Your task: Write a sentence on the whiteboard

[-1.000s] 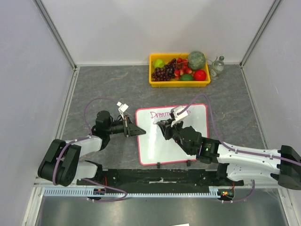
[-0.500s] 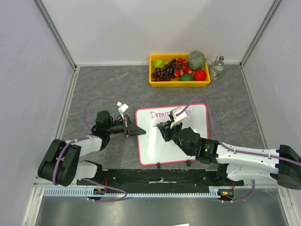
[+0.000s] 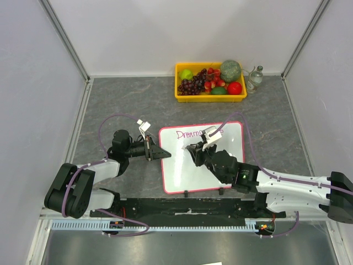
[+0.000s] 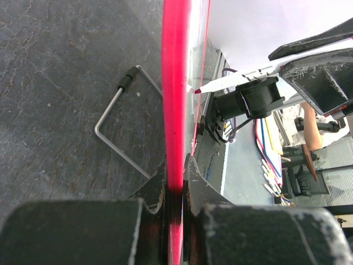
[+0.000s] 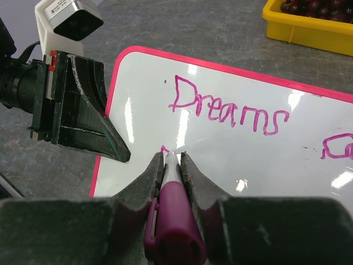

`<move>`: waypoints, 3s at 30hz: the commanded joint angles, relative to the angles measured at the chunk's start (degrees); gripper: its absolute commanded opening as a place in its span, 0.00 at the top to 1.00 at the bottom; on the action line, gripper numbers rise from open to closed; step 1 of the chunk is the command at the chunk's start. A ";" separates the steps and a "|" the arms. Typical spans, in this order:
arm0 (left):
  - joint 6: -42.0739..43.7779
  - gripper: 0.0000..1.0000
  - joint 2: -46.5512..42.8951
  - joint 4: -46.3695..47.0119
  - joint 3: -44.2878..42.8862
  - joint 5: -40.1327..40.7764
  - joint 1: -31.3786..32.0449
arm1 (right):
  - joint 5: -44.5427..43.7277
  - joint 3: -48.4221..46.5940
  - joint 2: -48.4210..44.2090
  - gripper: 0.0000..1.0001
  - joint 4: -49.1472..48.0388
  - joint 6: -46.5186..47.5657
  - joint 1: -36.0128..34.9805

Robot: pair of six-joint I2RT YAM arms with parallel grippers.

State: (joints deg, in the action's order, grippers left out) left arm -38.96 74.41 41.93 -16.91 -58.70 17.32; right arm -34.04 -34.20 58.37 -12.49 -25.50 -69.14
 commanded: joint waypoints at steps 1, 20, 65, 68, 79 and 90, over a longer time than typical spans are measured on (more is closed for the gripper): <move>8.37 0.98 0.74 -3.61 1.17 4.91 0.26 | -2.00 0.80 -1.59 1.00 2.38 0.10 0.33; 8.37 0.98 0.65 -3.70 1.17 5.00 0.26 | 3.28 0.71 1.66 1.00 -0.07 -1.92 0.24; 8.37 0.98 0.82 -3.61 1.17 4.91 0.26 | 7.76 3.96 -5.11 1.00 3.70 -4.30 5.51; 8.37 0.98 0.91 -3.61 1.17 4.91 0.26 | 7.59 4.49 -5.81 1.00 4.23 -4.47 5.51; 8.37 0.98 0.82 -3.61 1.17 5.00 0.26 | 3.64 5.37 -7.57 1.00 5.02 -4.65 5.51; 8.37 0.98 0.74 -3.70 1.17 4.91 0.26 | 1.35 3.17 -6.25 1.00 3.70 -3.77 5.60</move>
State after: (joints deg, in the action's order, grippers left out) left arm -38.96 74.43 41.87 -16.91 -58.63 17.32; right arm -28.23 -29.52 51.07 -9.82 -30.46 -63.90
